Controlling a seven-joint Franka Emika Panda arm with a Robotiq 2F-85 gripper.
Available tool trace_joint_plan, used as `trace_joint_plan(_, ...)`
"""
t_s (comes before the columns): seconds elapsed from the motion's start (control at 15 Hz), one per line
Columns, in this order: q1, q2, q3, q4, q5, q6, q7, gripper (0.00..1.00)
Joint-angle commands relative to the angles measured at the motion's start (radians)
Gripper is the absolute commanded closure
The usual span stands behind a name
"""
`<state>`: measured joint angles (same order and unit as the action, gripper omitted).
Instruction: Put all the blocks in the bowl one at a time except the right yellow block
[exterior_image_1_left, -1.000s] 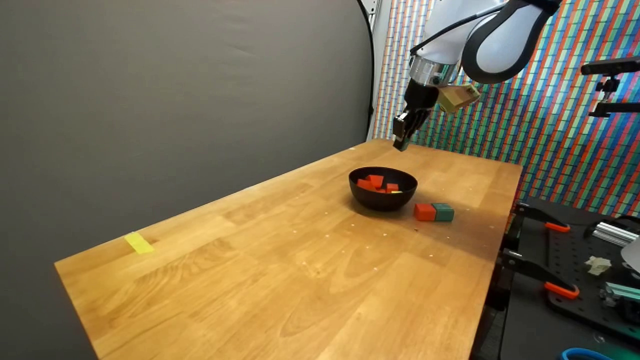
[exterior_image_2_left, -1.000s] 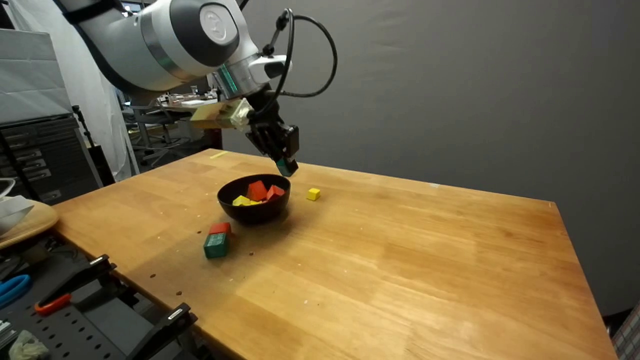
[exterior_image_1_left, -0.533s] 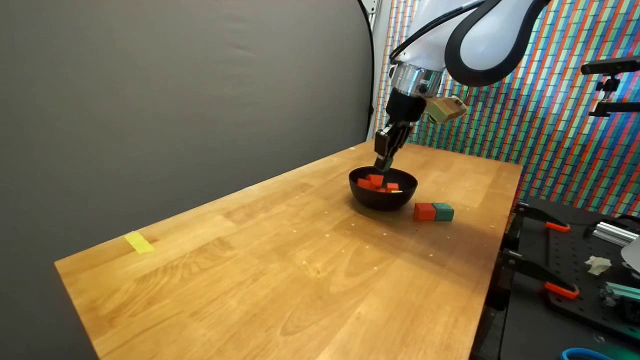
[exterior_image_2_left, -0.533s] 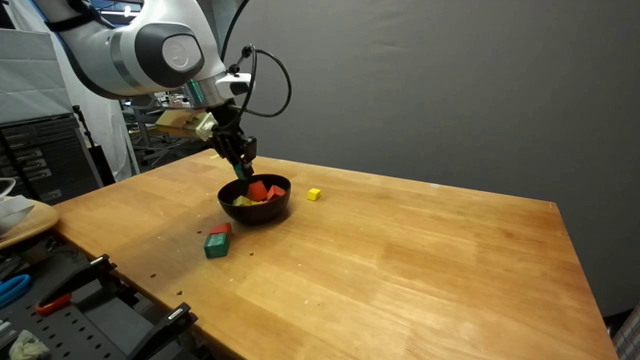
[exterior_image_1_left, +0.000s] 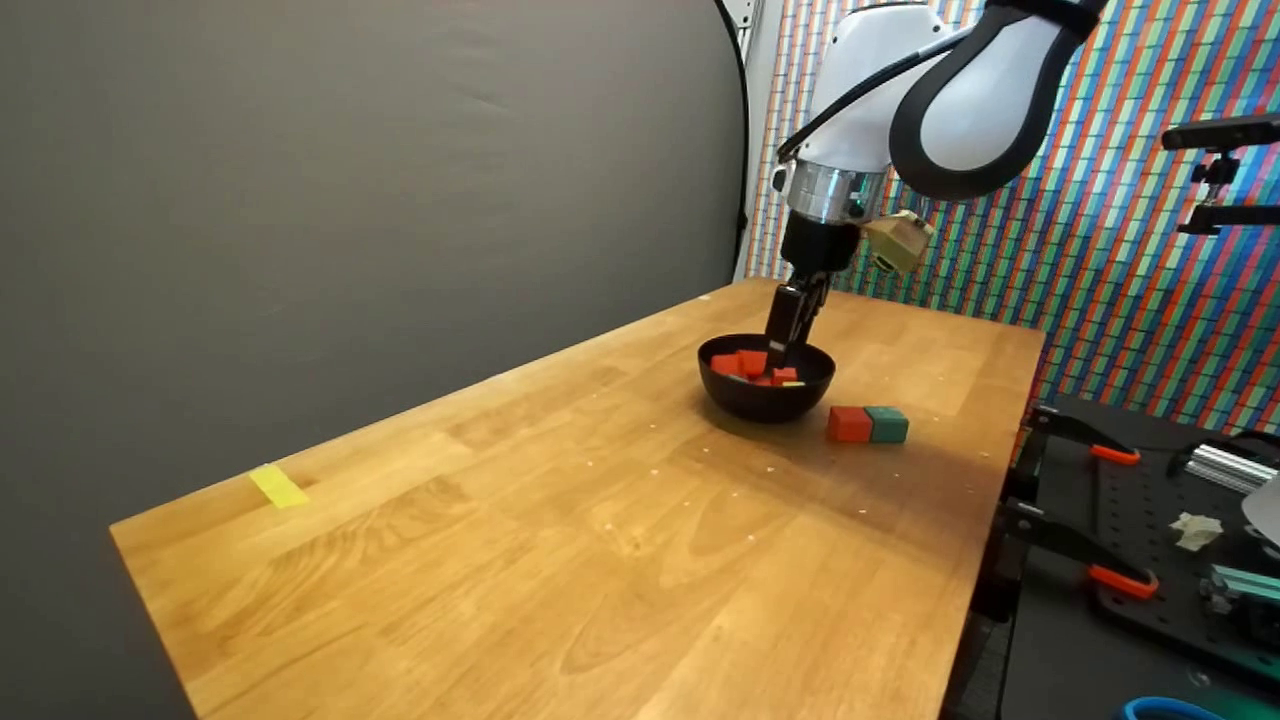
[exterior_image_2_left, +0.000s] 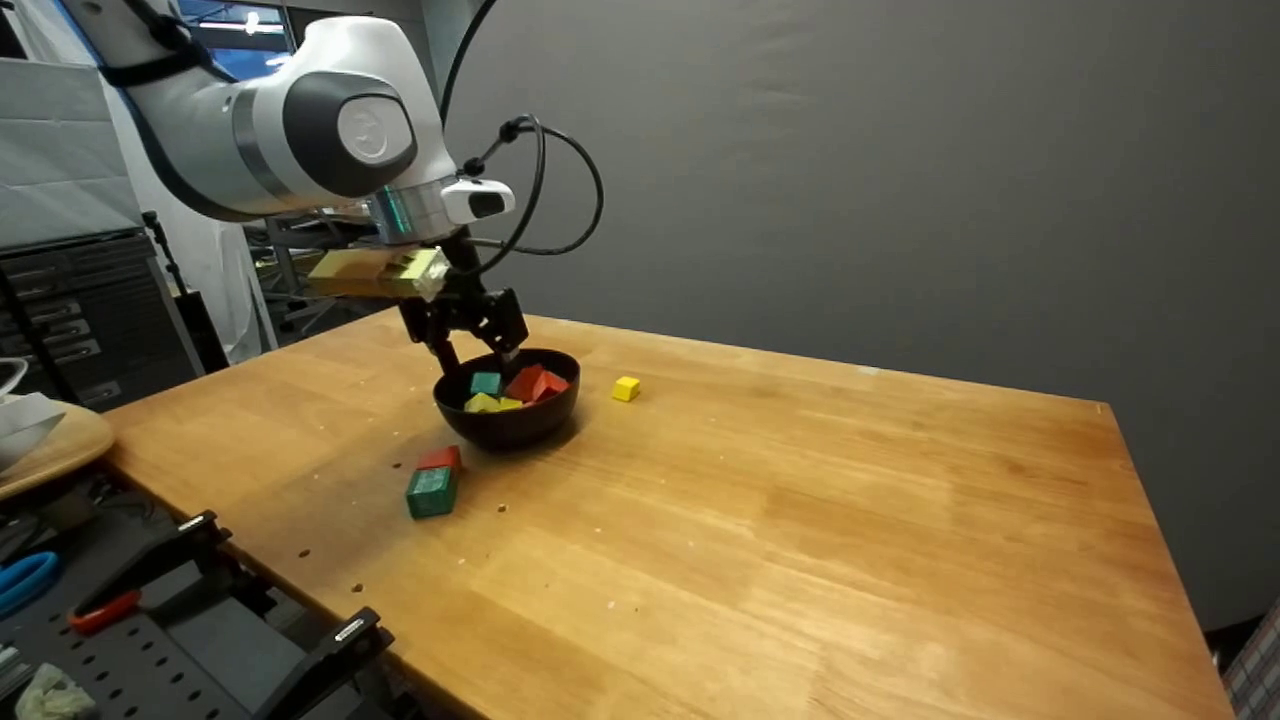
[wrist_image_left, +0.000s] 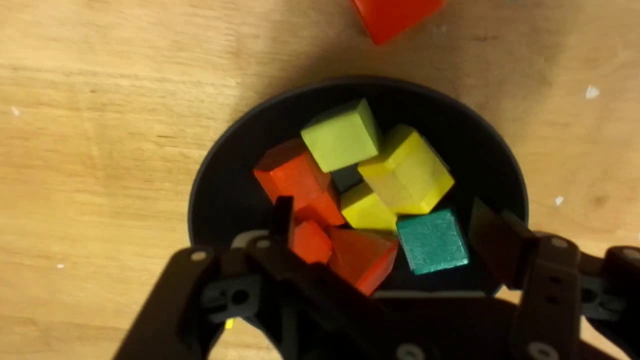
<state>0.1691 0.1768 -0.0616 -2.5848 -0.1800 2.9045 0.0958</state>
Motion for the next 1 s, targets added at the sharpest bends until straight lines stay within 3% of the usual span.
trace_joint_plan(0.0,-0.073,-0.211,0.061,-0.183,-0.001,-0.04,-0.216,0.0)
trace_joint_plan(0.13,-0.091,-0.303,0.07,-0.267,-0.001,-0.026,-0.334,0.0)
trace_joint_plan(0.2,-0.086,-0.259,0.077,-0.158,0.042,-0.082,-0.418,0.0)
trace_joint_plan(0.27,-0.074,-0.302,0.071,-0.183,0.069,-0.086,-0.488,0.0)
trace_joint_plan(0.33,-0.082,-0.226,0.071,-0.182,0.025,-0.04,-0.365,0.01)
trace_joint_plan(0.47,-0.076,-0.266,0.068,-0.172,0.051,-0.069,-0.442,0.0)
trace_joint_plan(0.67,-0.078,-0.163,0.069,-0.129,0.043,-0.126,-0.459,0.0)
trace_joint_plan(0.93,-0.093,-0.133,0.066,-0.132,-0.181,-0.19,-0.218,0.0)
